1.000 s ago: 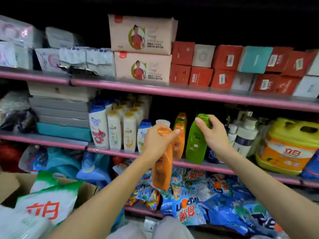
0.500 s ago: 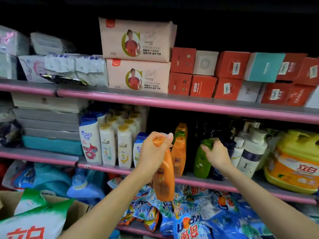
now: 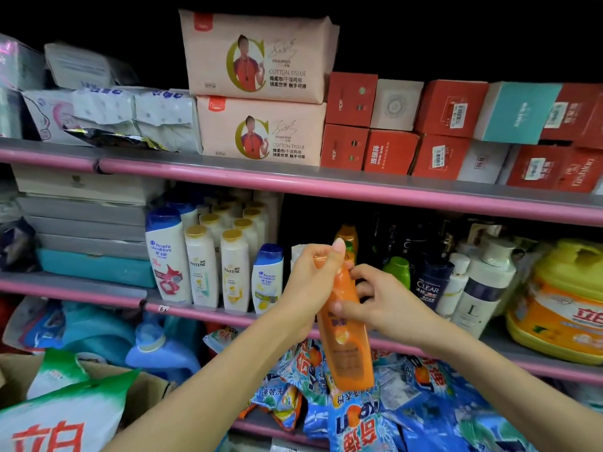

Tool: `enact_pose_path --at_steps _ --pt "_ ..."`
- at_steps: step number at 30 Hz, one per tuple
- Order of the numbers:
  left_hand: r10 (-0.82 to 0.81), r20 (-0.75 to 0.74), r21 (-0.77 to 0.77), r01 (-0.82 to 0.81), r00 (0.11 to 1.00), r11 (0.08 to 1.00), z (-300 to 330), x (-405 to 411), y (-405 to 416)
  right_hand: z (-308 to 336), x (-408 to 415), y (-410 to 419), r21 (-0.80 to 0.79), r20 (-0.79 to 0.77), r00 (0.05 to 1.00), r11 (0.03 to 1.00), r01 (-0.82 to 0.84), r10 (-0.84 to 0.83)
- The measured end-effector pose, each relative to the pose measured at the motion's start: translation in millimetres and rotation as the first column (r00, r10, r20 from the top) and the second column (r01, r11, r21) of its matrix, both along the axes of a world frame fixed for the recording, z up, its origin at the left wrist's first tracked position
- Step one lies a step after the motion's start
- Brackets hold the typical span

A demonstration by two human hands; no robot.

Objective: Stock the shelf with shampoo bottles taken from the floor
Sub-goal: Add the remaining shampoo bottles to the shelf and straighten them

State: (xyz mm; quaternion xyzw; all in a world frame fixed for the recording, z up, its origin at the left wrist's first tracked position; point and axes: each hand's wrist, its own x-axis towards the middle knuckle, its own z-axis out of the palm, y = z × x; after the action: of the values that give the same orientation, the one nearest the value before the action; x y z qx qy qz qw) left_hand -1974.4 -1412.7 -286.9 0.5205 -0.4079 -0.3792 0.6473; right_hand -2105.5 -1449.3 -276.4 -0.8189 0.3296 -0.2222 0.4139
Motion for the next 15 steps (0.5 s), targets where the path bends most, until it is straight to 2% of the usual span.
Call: enact_pose_path --at_steps 2,3,5,6,7,8,11,13,14,15 --pt "-0.007 0.042 -0.01 0.008 0.999 1.0 -7.5 3.6 3.4 -3.4 2.5 -2.1 0.114 0.087 0.996 0.993 -0.031 0.021" --pt "-0.011 0.078 -0.005 0.011 0.997 1.0 -12.5 4.7 5.5 -3.5 3.1 -3.8 0.163 0.082 0.995 0.984 -0.078 0.065" --pt "0.003 0.157 0.009 -0.004 0.988 1.0 -24.0 6.5 8.6 3.4 1.9 -14.7 0.207 -0.066 0.979 0.962 -0.176 0.193" --pt "0.021 0.2 0.015 -0.025 0.979 1.0 -28.0 7.0 9.6 10.4 2.2 -24.3 0.18 -0.172 0.961 0.966 -0.185 0.216" --pt "0.043 0.239 0.021 -0.049 0.97 0.999 -30.3 7.2 9.7 17.2 3.7 -36.9 0.119 -0.229 0.957 0.981 -0.156 0.18" --pt "0.069 0.264 0.026 -0.078 0.962 0.997 -31.5 8.1 8.1 24.5 6.1 -51.4 0.046 -0.219 0.971 0.996 -0.082 0.09" --pt "0.148 0.304 0.03 -0.164 0.941 0.986 -26.9 7.2 -6.2 35.1 23.0 -98.0 -0.195 -0.106 0.962 0.954 0.228 -0.252" --pt "0.183 0.387 0.037 -0.214 0.904 0.976 -22.3 2.6 -19.9 34.3 38.2 -127.9 -0.385 -0.201 0.911 0.885 0.264 -0.359" --pt "0.192 0.491 0.03 -0.237 0.85 0.971 -20.2 -1.3 -25.6 33.1 45.9 -141.5 -0.432 -0.268 0.885 0.869 0.242 -0.38" --pt "0.19 0.609 0.015 -0.25 0.771 0.968 -18.7 -5.6 -30.6 31.4 53.3 -154.8 -0.412 -0.315 0.872 0.881 0.231 -0.376"
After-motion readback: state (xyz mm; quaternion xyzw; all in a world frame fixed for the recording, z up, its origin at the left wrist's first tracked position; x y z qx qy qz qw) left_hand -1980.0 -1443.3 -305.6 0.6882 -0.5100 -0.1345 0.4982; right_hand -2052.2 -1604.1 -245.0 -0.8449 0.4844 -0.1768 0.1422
